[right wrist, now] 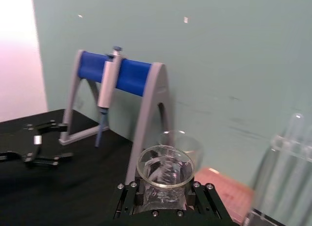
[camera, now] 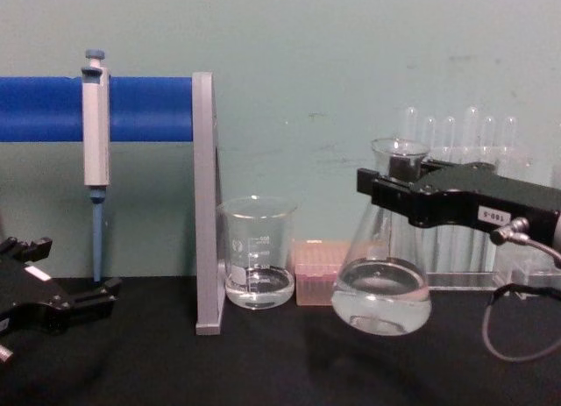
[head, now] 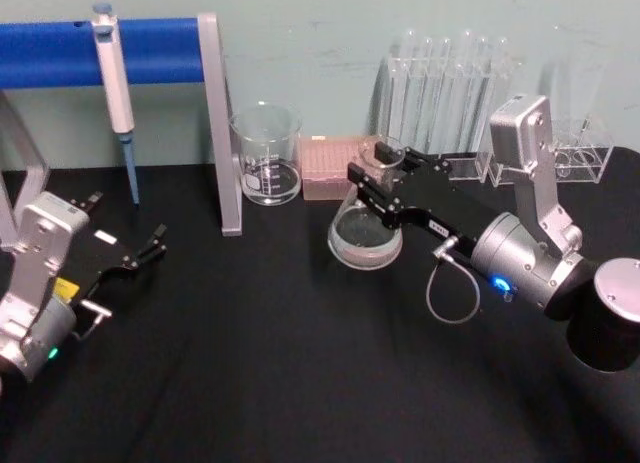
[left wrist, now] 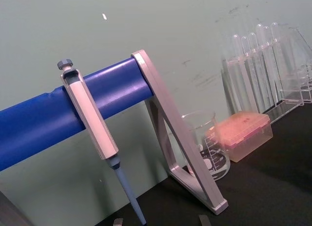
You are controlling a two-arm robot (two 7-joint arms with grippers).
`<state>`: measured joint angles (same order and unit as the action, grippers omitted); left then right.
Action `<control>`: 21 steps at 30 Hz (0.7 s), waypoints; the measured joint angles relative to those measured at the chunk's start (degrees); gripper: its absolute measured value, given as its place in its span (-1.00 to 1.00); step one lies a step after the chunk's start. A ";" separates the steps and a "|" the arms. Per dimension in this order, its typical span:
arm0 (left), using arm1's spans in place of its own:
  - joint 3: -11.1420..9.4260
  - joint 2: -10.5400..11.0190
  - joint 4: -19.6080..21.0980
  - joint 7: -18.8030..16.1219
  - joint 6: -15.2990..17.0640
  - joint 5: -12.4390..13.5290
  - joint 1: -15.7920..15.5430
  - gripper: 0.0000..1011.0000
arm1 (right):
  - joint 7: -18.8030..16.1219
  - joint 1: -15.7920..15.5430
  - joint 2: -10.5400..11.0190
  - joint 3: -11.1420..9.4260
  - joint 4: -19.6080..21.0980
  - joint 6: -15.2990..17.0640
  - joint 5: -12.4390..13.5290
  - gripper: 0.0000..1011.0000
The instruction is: Grasp the erlenmeyer flask with one hand, shake it three times, then place it back.
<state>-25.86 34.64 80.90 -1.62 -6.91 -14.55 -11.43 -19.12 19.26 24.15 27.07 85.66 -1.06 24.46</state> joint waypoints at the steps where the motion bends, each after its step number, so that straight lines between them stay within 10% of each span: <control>1: 0.00 0.00 0.00 0.00 0.00 0.00 0.00 0.98 | 0.84 -0.07 -0.39 -0.38 -0.18 0.34 -0.40 -0.11; 21: 0.00 0.00 0.00 0.00 0.00 0.00 0.00 0.98 | 10.37 -0.85 -4.85 -5.05 -1.97 3.45 -5.04 -0.11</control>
<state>-25.86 34.64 80.90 -1.62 -6.91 -14.55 -11.43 -8.75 18.42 19.30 22.02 83.70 2.39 19.42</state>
